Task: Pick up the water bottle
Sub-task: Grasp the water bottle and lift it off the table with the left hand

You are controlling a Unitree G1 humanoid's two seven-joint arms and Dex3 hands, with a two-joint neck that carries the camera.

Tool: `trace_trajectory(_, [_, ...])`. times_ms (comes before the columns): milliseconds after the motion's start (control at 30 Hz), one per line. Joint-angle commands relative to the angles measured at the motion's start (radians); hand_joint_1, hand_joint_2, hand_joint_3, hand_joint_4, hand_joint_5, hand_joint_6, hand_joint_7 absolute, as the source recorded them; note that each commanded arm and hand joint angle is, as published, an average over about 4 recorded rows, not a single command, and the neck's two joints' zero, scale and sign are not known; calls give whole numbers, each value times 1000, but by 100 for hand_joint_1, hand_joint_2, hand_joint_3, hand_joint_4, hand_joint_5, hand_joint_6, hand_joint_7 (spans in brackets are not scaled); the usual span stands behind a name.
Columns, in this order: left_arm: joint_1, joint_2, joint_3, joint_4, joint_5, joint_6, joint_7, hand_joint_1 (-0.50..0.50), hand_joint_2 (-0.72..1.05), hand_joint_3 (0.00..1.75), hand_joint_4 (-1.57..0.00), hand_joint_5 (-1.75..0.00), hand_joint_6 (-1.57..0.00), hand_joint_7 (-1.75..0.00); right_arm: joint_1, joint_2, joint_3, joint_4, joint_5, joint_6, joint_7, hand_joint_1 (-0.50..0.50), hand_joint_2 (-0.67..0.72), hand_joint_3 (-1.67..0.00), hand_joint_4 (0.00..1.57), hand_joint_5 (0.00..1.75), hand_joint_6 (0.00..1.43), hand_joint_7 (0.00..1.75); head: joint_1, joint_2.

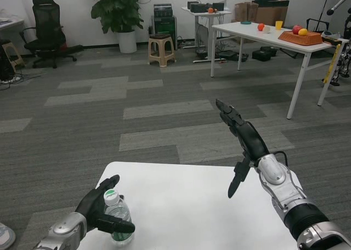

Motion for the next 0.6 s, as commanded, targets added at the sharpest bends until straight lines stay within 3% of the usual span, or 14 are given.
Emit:
trace_trajectory(33, [-24,2,-2,12,-8,-41,40,12,32,9,-116,-175,-36,-59,-8,3,0,6,5,-3,-4,-46,66,0,0,0,0,0,0,0])
trace_trajectory(67, [-24,1,-2,15,-8,-52,50,10,32,9,-140,-175,-60,-75,-8,3,0,6,5,-3,-4,-46,66,0,0,0,0,0,1,0])
trace_trajectory(100, [-24,0,-2,16,-8,-60,58,9,34,9,-149,-175,-82,-93,-8,4,0,6,5,-3,-4,-46,66,0,0,0,0,0,1,1])
trace_trajectory(167, [-24,-1,-2,19,-8,-73,70,8,34,9,-156,-175,-118,-126,-9,4,0,6,5,-3,-4,-46,66,0,0,0,0,0,1,1])
trace_trajectory(200, [-24,-1,-2,20,-8,-77,74,8,34,9,-157,-175,-124,-136,-9,4,0,6,5,-3,-4,-46,66,0,0,0,0,0,2,1])
trace_trajectory(367, [-24,-1,-1,20,-17,-80,76,7,25,9,-157,-175,-136,-157,-11,4,0,6,5,-3,-4,-46,66,0,0,0,0,0,2,1])
trace_trajectory(600, [-24,-1,1,20,-38,-89,76,8,25,9,-157,-175,-139,-161,-11,4,0,6,4,-3,-4,-46,66,0,0,0,0,0,6,-2])
